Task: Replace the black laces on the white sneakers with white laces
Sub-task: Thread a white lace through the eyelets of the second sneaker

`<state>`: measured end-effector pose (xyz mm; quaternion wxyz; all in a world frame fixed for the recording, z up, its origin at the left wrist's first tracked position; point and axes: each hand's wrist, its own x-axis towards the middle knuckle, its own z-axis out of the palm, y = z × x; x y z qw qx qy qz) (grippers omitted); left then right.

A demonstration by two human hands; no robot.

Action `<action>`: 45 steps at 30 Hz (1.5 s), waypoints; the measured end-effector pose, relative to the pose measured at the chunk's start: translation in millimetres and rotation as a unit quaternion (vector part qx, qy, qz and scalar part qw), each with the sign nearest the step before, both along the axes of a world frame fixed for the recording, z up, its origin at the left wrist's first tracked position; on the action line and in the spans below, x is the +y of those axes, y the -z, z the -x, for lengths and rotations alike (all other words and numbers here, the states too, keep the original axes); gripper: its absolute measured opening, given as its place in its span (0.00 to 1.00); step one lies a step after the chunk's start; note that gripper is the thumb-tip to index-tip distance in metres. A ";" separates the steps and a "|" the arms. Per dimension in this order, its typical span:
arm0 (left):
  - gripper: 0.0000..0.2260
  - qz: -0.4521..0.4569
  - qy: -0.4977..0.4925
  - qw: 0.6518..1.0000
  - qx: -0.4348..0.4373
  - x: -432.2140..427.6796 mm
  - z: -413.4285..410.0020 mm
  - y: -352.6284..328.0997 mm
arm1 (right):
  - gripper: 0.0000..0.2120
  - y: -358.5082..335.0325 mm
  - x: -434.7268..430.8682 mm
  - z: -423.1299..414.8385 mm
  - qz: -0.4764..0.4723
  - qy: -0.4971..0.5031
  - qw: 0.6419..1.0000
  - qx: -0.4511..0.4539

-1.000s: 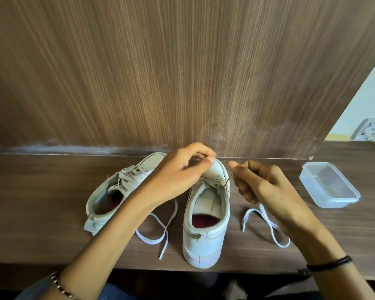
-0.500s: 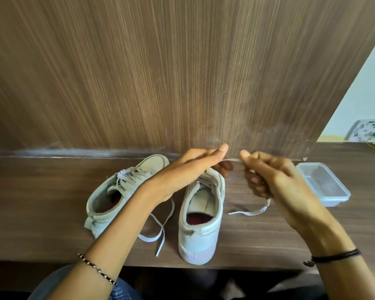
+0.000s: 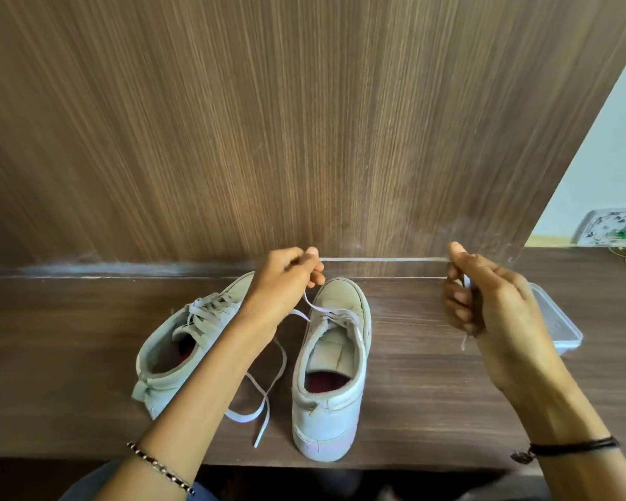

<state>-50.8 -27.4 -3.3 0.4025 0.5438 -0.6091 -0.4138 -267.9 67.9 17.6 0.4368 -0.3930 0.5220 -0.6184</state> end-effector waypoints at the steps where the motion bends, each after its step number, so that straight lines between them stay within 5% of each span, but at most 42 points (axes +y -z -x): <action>1: 0.11 0.039 0.014 0.997 -0.062 0.9 1.7 2.4 | 0.18 0.7 -0.3 -0.4 0.004 0.000 1.000 0.017; 3: 0.11 0.126 0.071 0.978 -0.153 11.2 10.8 -0.1 | 0.19 4.1 -1.0 -3.6 0.010 -0.022 0.998 0.058; 6: 0.15 0.162 0.178 0.965 -0.109 32.6 33.1 -6.5 | 0.17 10.6 -1.2 -9.5 0.003 -0.080 0.992 0.099; 10: 0.15 0.204 0.202 0.944 -0.164 33.2 42.7 2.6 | 0.15 14.7 -2.3 -5.3 0.018 -0.074 0.991 0.109; 19: 0.15 0.146 0.189 0.959 -0.155 19.9 7.6 -0.1 | 0.04 16.5 -15.5 -5.8 0.070 0.008 0.987 -0.145; 23: 0.13 0.192 0.131 0.953 -0.194 25.6 1.1 4.0 | 0.05 17.9 -19.7 -19.5 0.082 0.014 0.984 -0.156; 29: 0.17 0.190 0.044 0.960 -0.204 59.8 -16.0 -3.4 | 0.09 19.7 -7.4 -28.7 0.129 0.001 0.990 0.064; 33: 0.14 0.189 0.025 0.937 -0.292 73.3 -21.5 6.4 | 0.15 27.0 -5.8 -38.0 0.129 -0.012 0.938 0.322; 38: 0.02 0.153 -0.006 0.960 -0.232 73.3 -27.8 12.8 | 0.11 32.0 -7.1 -54.0 0.146 -0.056 0.924 0.349; 45: 0.06 -0.100 0.074 0.992 0.011 65.1 -48.2 1.5 | 0.07 39.5 -6.5 -61.3 0.124 -0.093 0.914 0.374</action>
